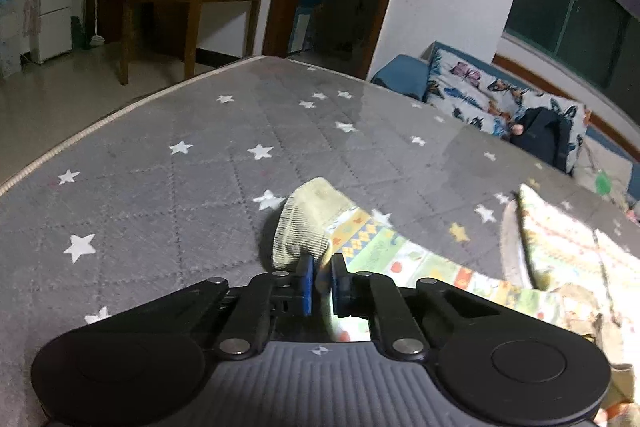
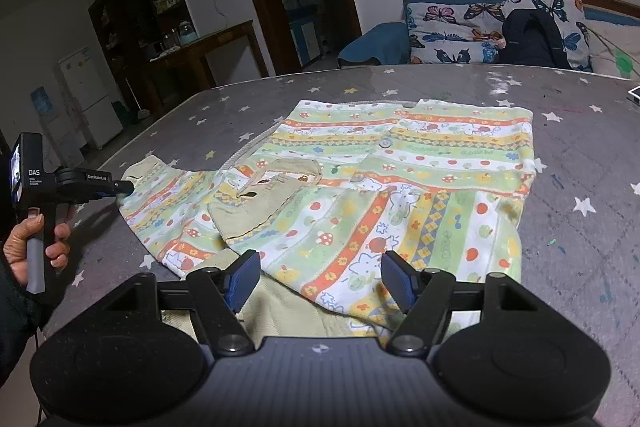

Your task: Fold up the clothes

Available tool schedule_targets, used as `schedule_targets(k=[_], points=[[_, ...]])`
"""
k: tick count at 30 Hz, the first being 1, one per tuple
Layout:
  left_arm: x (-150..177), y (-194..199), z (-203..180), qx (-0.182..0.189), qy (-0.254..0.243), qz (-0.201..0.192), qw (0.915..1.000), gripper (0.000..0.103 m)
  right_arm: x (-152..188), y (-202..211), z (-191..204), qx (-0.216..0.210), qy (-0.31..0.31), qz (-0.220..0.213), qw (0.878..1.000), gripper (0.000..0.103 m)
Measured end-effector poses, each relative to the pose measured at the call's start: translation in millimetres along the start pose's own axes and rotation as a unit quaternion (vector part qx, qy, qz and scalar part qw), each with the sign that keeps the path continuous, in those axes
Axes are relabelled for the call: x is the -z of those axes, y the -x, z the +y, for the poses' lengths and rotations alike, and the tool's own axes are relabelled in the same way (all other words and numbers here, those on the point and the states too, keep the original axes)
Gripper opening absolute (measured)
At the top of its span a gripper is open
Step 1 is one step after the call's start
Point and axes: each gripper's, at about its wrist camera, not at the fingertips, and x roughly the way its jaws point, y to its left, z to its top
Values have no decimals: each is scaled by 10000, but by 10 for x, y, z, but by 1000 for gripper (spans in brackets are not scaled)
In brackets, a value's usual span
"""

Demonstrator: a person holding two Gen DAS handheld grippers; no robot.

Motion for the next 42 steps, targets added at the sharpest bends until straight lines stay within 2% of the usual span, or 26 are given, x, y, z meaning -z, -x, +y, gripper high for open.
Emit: schedule_targets(k=[5,9,12,15,20,27,31,34,36,42], points=[[-105,160,-104,437,148,-110,9989,9,-1,19,3,0,13,-26,10000,69],[-199,353,-295,1047,150,-231,9941,9,-12,30,-6,8,-15,-61,10000,69],[-263,474,-471,1581,160,-268,9869,9,-17,41,-11,10,-28,-86,10000,69],[-306,594,-721,2175,87,-248,9757,9,-23,53,-12,5,-41,-114,9999,69],[-317,632,-1117,3048,-34,-88,9524,9,-30,81,-31,25,-59,-162,9998,69],[-218,522,-1624,4026,1,403,9145,9,-24,112,-111,106,-163,-204,9996,69],[-66,433,-1898,4141,-417,780,9059,10,-20,109,-154,159,-227,-202,9994,69],[45,417,-1970,4188,-647,953,9007,16,-18,106,-181,199,-268,-203,9992,69],[108,444,-1979,4229,-748,969,8978,29,-15,115,-198,210,-288,-210,9991,69],[153,546,-1870,4222,-848,961,8974,36,-11,119,-231,242,-321,-216,9990,70]])
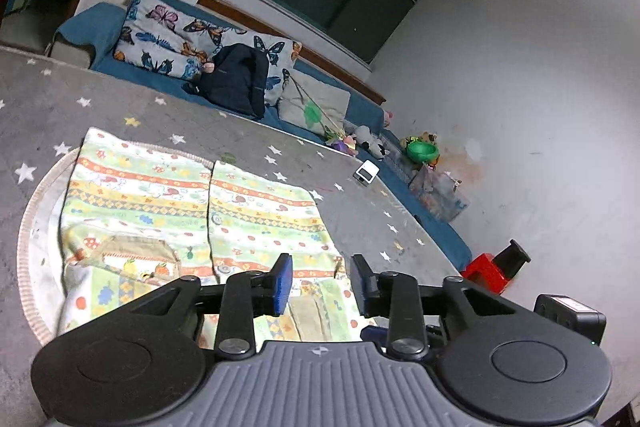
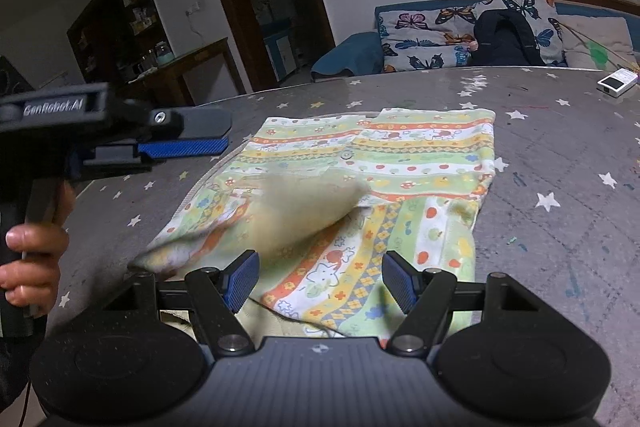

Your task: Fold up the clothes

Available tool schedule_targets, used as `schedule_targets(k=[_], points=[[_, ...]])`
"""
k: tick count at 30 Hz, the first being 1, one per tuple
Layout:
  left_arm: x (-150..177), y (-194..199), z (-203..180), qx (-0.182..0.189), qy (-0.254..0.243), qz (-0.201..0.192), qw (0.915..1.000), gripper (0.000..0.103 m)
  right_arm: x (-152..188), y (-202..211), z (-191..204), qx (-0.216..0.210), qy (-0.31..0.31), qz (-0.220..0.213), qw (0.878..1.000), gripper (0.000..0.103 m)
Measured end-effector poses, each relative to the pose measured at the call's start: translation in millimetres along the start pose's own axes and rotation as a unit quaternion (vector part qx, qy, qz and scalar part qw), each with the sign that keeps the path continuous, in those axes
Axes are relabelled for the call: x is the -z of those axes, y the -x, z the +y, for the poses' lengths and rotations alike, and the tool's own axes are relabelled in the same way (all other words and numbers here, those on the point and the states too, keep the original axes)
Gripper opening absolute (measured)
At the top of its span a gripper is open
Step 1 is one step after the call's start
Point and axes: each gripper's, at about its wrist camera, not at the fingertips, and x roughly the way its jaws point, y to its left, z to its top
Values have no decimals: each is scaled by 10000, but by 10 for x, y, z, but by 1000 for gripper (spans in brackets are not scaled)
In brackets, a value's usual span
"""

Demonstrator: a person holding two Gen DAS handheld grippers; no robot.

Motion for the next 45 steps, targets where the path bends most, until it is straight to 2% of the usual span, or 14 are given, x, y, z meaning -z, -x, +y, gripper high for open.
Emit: schedule_targets(k=[4,10,16,20,24,27,36,40,41,43,45], points=[[8,56,154,-281,-106,-52,9995,36,-8,4,-3,9,2,-9,10000,70],[132,190,408,-1317,-367,53,9906,36,-55,-25,-6,60,42,-37,10000,70],[262,294,623,-1789,-318,144,9832,36,-83,-144,-12,77,90,98,9999,68],[331,299,642,-1926,-409,236,9801,36,-76,-219,38,109,210,187,9995,62],[395,272,635,-2041,-566,326,9768,36,-62,-277,84,120,299,265,9991,50],[428,250,648,-2100,-638,358,9750,36,-61,-270,88,131,290,279,9991,44],[478,234,610,-2228,-892,376,9700,36,-63,-271,-8,110,50,365,9993,48],[484,221,590,-2276,-969,395,9681,37,-35,-299,35,80,127,425,9990,48],[485,220,589,-2284,-978,402,9678,38,-30,-305,47,83,160,435,9989,47],[488,216,588,-2299,-996,416,9672,39,-27,-302,57,69,189,422,9989,30],[490,212,586,-2306,-1009,423,9669,39,-36,-289,57,12,160,407,9990,25]])
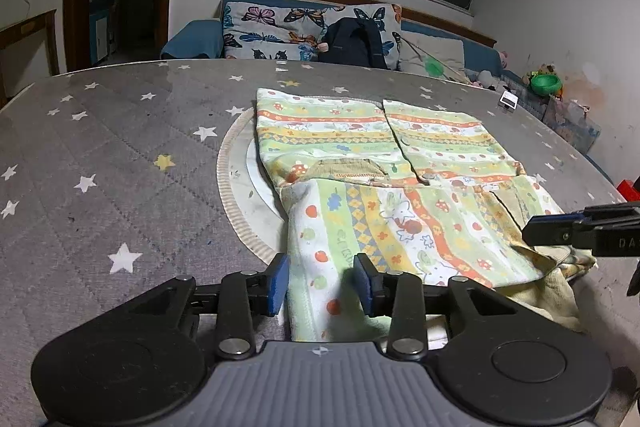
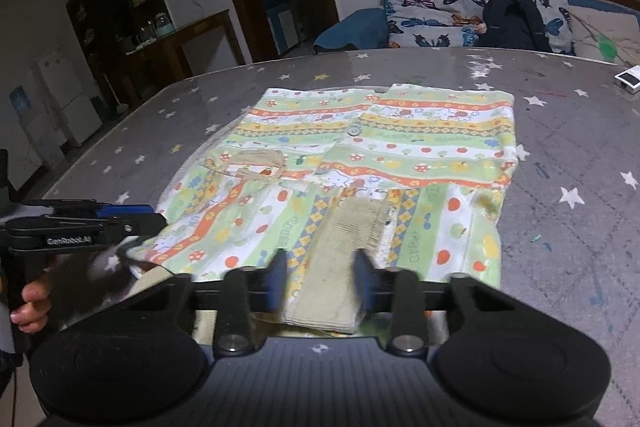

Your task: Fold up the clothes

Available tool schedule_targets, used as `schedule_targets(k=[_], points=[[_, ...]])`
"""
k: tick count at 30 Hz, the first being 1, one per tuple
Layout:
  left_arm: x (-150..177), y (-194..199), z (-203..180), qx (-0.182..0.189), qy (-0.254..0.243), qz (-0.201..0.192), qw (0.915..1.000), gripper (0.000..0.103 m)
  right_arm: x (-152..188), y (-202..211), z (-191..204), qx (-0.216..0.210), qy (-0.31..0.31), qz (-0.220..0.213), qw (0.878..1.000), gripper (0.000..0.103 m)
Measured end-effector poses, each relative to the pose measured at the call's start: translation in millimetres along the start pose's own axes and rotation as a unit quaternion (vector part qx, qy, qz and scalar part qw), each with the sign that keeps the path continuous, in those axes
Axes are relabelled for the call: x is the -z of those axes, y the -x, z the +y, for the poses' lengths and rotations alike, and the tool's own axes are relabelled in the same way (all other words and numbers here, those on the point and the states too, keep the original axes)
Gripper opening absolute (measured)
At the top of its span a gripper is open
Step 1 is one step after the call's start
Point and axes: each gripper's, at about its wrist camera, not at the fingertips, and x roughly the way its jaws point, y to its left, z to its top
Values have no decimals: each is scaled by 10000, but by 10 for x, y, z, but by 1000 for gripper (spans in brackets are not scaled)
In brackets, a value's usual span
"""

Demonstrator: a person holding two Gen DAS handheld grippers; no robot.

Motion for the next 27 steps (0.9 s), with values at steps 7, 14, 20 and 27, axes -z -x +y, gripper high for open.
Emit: schedule_targets(k=[7,14,20,27], points=[[6,-4,-6,-10,-44,-1,10000,39,-38,20,-54,73,-130,-52,9999,38],[10,-10,-10,-28,-102,7,9999,39,-34,-29,-101,110,-233,-3,9997,53],[11,-8,-12,-32,-139,16,9999,41,-23,-91,-6,11,-55,57,10000,38],[10,-10,-14,-37,-173,17,9998,41,-33,-28,35,15,51,-94,9999,15]])
